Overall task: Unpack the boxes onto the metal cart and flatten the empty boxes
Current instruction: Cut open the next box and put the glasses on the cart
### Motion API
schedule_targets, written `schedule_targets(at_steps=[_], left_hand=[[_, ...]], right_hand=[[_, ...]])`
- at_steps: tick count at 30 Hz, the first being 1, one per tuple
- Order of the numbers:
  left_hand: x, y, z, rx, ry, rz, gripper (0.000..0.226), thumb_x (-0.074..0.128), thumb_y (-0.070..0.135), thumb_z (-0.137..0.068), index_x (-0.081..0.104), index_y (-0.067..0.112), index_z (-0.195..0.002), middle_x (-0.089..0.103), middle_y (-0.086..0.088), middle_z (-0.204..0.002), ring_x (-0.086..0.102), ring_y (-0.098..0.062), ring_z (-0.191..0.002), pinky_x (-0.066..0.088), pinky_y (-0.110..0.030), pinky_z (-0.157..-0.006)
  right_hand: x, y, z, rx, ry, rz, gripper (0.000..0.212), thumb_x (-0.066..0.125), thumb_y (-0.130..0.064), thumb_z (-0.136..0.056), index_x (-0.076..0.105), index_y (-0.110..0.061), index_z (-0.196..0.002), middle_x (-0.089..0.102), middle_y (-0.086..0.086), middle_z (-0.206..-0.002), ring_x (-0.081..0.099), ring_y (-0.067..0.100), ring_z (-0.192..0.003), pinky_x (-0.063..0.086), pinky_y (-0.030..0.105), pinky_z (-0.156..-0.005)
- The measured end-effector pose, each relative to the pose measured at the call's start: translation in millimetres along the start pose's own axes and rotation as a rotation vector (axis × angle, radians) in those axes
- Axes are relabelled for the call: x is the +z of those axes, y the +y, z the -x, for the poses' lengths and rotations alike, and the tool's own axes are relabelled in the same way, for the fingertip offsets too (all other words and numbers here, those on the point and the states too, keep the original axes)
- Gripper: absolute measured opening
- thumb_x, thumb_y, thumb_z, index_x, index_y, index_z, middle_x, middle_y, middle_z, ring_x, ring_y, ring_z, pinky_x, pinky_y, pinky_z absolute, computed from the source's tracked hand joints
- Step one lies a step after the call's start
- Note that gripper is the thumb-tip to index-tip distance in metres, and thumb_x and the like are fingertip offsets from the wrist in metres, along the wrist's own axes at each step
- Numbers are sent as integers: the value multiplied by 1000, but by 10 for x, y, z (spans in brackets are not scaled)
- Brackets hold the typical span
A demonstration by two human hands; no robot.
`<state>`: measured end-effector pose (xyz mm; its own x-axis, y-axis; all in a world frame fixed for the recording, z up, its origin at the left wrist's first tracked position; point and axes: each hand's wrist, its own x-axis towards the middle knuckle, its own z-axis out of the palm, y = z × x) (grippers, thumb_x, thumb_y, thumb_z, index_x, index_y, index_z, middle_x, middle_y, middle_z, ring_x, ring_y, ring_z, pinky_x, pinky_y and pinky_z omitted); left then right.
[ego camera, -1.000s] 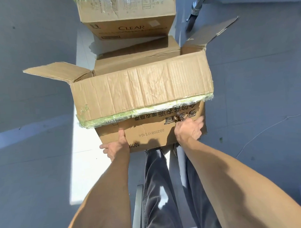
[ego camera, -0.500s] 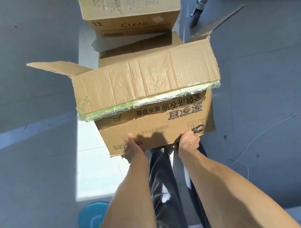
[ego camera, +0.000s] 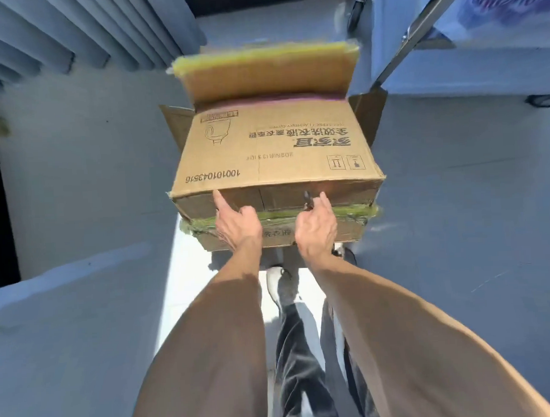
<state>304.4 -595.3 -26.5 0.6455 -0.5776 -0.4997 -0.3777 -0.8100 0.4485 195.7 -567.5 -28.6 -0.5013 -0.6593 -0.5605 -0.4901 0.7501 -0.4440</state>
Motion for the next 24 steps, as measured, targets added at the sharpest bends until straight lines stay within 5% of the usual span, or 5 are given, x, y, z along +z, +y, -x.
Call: schedule_targets(at_steps=[5, 9, 13, 17, 24], left_hand=[[-17, -133, -151, -54, 50, 3, 69, 56, 3, -90, 29, 20, -151, 46, -15, -143, 49, -33, -127, 36, -43, -104], [32, -360, -271, -59, 108, -286, 85, 68, 19, -88, 15, 26, -155, 18, -17, -157, 38, -34, -135, 37, -46, -103], [53, -520, -335, 369, 15, -788, 96, 71, 22, -87, 5, 33, -156, -10, -25, -161, 1, -38, -151, 14, -50, -118], [184, -382, -351, 669, -87, -929, 106, 74, 2, -79, 7, 30, -156, -8, -15, -164, -2, -36, -152, 10, -52, -120], [337, -332, -156, 725, -300, -877, 80, 57, -7, -85, 31, 31, -151, 14, 0, -165, 15, -26, -151, 21, -48, -118]], right_hand=[[113, 137, -5, -93, 58, 119, 23, 48, -4, -89, 56, -9, -110, 53, 10, -114, 51, 26, -107, 44, 38, -95], [151, 356, 4, 7, 68, 230, 25, 48, -12, -92, 57, -13, -115, 40, 10, -119, 41, 25, -111, 44, 40, -93], [196, 480, 79, 59, 93, 309, 25, 48, -10, -91, 58, -15, -114, 25, 20, -145, 22, 33, -140, 43, 45, -100], [208, 469, 94, 113, 60, 350, 22, 46, -10, -93, 55, -18, -111, 6, 27, -159, 5, 38, -149, 29, 48, -113], [111, 504, 137, 260, 72, 302, 24, 44, -18, -95, 54, -8, -115, 64, 16, -110, 60, 34, -103, 44, 44, -96]])
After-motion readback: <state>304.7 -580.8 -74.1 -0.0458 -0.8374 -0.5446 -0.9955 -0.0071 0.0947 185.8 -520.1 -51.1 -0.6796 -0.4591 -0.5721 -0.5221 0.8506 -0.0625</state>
